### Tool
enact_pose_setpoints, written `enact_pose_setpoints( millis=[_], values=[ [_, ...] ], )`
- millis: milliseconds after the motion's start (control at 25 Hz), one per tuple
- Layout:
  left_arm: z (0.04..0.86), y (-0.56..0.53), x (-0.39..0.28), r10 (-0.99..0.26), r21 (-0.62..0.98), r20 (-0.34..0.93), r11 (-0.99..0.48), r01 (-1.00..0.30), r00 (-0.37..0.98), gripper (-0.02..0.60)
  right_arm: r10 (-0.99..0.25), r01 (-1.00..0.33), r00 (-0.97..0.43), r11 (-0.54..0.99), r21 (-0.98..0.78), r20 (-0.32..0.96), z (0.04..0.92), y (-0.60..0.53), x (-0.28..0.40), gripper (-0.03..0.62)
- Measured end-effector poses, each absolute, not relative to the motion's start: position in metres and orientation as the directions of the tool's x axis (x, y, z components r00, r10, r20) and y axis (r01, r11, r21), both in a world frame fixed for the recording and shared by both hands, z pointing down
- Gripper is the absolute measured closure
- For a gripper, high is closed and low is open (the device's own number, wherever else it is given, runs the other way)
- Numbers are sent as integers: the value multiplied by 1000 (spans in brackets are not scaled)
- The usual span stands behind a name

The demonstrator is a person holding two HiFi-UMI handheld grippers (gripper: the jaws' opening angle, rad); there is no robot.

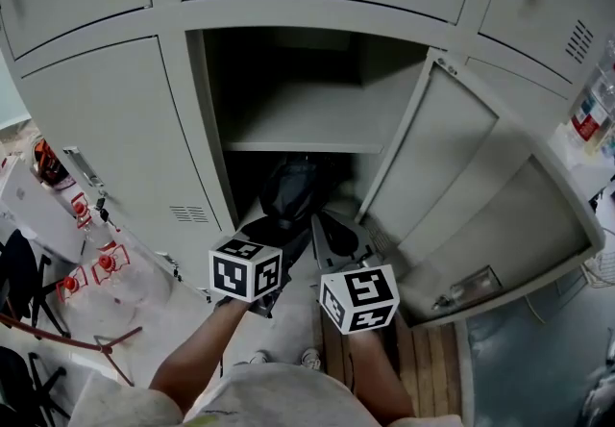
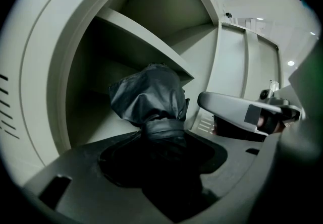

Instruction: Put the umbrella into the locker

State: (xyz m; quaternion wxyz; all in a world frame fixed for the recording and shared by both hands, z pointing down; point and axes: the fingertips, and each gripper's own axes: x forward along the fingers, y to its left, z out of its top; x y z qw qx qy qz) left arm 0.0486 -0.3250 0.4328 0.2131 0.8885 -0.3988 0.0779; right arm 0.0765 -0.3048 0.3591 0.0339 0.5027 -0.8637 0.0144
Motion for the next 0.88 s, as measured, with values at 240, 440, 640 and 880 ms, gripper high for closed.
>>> enact_pose_setpoints(
  millis=[240,440,640,880],
  values=[
    [432,-335,54,-679,283,324,-595,-752,659,327,-862,-864,-502,504,14,65,357,-307,78,591],
    [427,-348,57,-681,238,338,-606,-759,650,327,-868,-869,-492,494,25,66,357,-307,83,591],
    [421,-364,61,-689,198,339,-614,-764,641,327,-876,-877,-477,479,21,75,361,-309,89,591],
    [418,-377,67,-684,151,356,-631,-761,637,327,-880,-882,-468,471,16,81,364,-311,93,591]
  ],
)
